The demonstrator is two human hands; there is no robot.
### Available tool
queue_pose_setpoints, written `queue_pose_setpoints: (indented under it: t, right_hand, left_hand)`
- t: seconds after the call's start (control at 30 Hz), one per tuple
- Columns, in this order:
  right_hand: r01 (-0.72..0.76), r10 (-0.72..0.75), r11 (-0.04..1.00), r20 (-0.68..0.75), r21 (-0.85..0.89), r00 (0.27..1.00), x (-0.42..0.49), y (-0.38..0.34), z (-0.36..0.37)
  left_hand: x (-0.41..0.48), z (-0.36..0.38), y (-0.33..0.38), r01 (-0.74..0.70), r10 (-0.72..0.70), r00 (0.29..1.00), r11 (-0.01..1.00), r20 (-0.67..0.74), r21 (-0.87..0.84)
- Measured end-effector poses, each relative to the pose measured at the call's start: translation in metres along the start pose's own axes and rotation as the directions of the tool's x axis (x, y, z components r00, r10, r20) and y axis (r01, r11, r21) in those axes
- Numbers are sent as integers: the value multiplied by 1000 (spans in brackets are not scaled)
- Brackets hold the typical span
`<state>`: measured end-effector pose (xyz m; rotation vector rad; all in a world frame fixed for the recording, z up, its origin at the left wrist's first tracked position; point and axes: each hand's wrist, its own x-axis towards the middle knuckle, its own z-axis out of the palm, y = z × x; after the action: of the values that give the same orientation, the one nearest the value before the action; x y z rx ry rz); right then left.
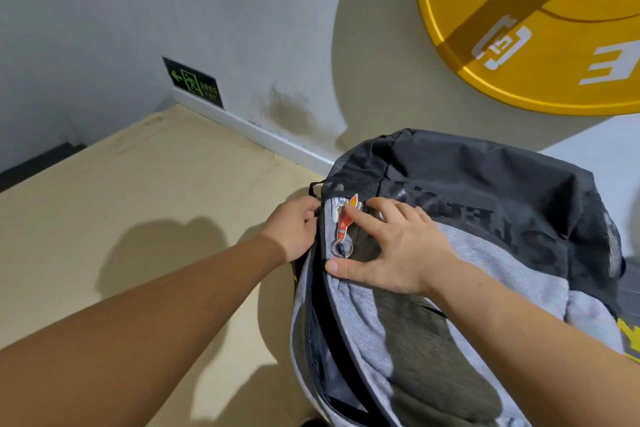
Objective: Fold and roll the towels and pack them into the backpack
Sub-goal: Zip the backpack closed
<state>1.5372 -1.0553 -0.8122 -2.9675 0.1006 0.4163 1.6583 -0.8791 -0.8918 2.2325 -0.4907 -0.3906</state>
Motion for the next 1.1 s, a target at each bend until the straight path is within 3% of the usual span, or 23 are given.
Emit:
queue_pose_setpoints:
  t: [0.2, 0.33, 0.67, 0.77, 0.83, 0.93, 1.03, 1.1]
  right_hand:
    - [-15, 15, 999, 21, -35, 1000, 2, 0, 2]
    - [-43, 44, 999, 56, -15, 997, 4, -2, 1]
    - [-57, 62, 996, 72, -74, 995, 5, -4, 3]
    - [-51, 55, 996, 51, -73, 997, 3, -4, 6]
    - [-22, 21, 1000, -7, -15, 1000, -9, -5, 11]
    - [68, -63, 997, -115, 32, 991, -49, -7, 24]
    - [63, -63, 997, 3, -53, 998, -91, -12, 35]
    - [8, 3, 995, 109, -97, 994, -101, -15, 42]
  left_hand:
    - [-16, -14, -2, -128, 156, 981, 967, -113, 220]
    - [-46, -29, 2, -177, 200, 975, 964, -101, 196]
    - [-201, -9, 15, -377, 306, 914, 884, 267, 277]
    - [-231, 8, 20, -333, 286, 930, 922, 230, 199]
    - [-233, 13, 20, -258, 242, 961, 959, 131, 119]
    - [-229, 25, 20, -44, 43, 995, 999, -85, -18]
    - [-227, 48, 24, 134, -161, 982, 962, -96, -238]
    - [-220, 56, 29, 141, -186, 973, 946, -133, -291]
